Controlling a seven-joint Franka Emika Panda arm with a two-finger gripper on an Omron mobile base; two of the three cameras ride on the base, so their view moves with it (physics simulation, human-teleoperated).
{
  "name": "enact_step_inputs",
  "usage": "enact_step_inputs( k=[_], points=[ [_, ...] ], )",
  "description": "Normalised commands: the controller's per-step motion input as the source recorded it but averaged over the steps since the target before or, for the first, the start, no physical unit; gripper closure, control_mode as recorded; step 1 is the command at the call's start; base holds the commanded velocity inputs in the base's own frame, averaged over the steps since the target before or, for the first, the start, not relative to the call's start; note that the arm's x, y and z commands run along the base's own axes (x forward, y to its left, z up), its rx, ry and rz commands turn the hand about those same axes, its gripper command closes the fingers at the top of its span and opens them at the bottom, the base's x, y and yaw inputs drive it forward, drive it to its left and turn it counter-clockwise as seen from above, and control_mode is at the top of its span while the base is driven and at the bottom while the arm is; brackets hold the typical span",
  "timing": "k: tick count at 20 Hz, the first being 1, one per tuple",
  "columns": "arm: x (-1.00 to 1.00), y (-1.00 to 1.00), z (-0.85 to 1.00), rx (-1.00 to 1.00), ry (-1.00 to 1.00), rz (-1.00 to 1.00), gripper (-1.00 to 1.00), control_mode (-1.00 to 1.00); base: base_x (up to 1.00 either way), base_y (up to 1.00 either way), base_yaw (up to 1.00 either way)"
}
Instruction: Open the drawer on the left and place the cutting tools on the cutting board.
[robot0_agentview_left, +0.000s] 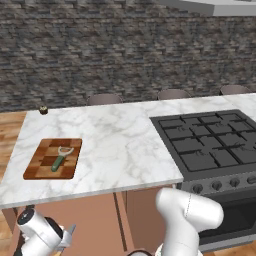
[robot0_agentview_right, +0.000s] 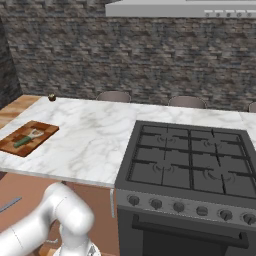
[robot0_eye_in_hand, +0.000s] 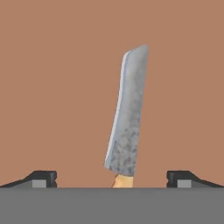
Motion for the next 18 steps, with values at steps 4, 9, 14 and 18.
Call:
enact_step_inputs(
  k=[4, 9, 14, 18],
  points=[
    [-0.01, 0.00, -0.30, 0.04, -0.15, 0.00, -1.00, -1.00, 0.00, 0.00, 0.00],
    [-0.33, -0.21, 0.12, 0.06, -0.03, 0.00, -1.00, -1.00, 0.00, 0.00, 0.00],
    [-0.48, -0.39, 0.14, 0.11, -0.02, 0.00, -1.00, -1.00, 0.00, 0.00, 0.00],
    [-0.12, -0.23, 0.03, 0.08, 0.00, 0.00, -1.00, -1.00, 0.00, 0.00, 0.00]
  ],
)
